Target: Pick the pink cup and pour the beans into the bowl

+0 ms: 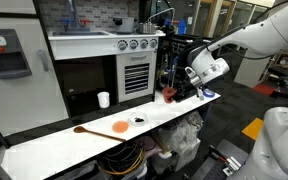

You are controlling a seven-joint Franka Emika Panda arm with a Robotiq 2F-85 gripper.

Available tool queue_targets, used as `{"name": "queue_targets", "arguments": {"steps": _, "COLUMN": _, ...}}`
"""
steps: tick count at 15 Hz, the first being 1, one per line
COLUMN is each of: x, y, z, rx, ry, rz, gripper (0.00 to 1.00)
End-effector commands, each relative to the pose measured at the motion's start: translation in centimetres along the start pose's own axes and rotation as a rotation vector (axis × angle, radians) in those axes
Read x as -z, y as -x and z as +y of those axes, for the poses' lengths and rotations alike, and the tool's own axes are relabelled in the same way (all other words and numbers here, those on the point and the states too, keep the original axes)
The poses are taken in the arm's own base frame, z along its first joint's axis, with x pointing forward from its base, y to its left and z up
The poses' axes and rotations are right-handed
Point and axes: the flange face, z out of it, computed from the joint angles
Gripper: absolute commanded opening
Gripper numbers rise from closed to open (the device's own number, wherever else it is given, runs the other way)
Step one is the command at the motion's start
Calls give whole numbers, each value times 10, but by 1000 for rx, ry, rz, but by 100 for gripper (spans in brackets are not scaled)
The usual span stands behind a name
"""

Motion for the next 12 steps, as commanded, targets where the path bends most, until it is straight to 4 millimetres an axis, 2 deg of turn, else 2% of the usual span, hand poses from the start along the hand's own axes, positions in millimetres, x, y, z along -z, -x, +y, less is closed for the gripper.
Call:
{"name": "queue_targets", "arguments": {"steps": 1, "x": -17, "y": 11, "z": 11, "rx": 49, "ry": -19, "rz": 71, "gripper": 48}}
{"name": "queue_targets", "arguments": {"steps": 6, "x": -57, "y": 41, "z": 10, "rx": 44, "ry": -97, "rz": 143, "gripper": 48}}
{"name": "queue_targets", "arguments": {"steps": 12, "x": -100, "y": 66, "z": 19, "rx": 66, "ry": -143, "rz": 144, "gripper": 48}}
